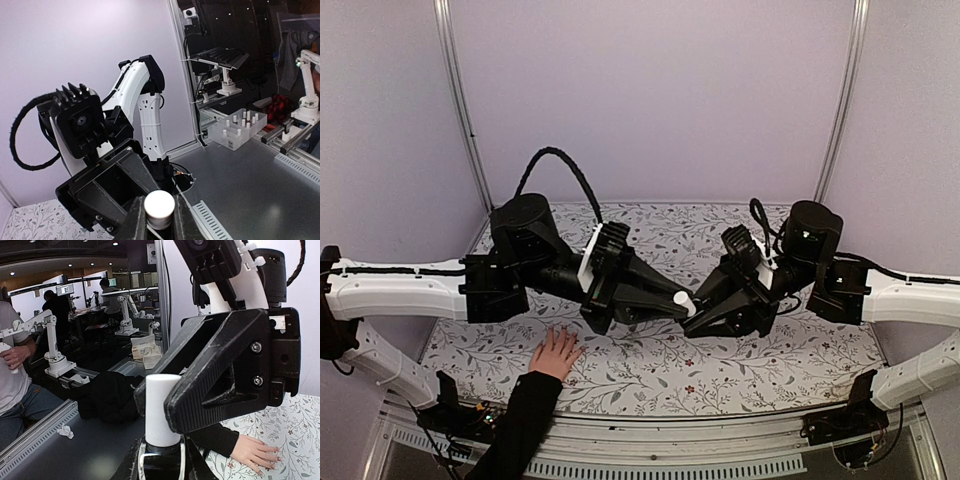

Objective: Paint the nails
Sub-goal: Unscrew the nail polish bottle.

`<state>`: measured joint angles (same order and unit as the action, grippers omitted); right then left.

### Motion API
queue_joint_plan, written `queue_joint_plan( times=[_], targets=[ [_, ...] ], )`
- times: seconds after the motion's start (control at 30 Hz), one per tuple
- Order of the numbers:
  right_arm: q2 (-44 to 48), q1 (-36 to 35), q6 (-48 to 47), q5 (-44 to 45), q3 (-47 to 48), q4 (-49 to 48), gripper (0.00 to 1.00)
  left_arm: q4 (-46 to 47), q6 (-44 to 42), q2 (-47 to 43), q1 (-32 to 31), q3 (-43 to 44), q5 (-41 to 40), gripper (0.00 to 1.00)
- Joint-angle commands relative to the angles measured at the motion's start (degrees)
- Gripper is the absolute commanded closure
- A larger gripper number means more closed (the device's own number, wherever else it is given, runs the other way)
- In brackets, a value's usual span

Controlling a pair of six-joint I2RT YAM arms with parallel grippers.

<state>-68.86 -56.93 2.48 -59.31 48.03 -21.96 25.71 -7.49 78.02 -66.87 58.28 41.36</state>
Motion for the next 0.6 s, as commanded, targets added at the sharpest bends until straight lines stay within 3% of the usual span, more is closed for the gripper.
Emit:
queue_joint_plan(
  times=[0.0,0.07,0.23,0.57],
  targets=[
    [-0.7,0.4,1.2,-0.5,2.1,-2.3,1.0,0.4,0.6,0.2,-0.6,1.4,0.5,0.93],
    [-0.8,0.8,1.3,1.1,1.8,-2.3,1.0,0.4,1.1,0.0,-0.7,1.4,-0.9,1.0],
    [0.0,1.9,1.2,7.3,1.0,-1.6,1.0,0.3,4.7,-0.5,-0.4,1.3,-10.1,1.0],
    [1.3,1.9,-1.6,23.6,1.2,2.1,1.0,-1.3,9.1,0.1,-0.1,2.2,-20.8,1.0]
  ],
)
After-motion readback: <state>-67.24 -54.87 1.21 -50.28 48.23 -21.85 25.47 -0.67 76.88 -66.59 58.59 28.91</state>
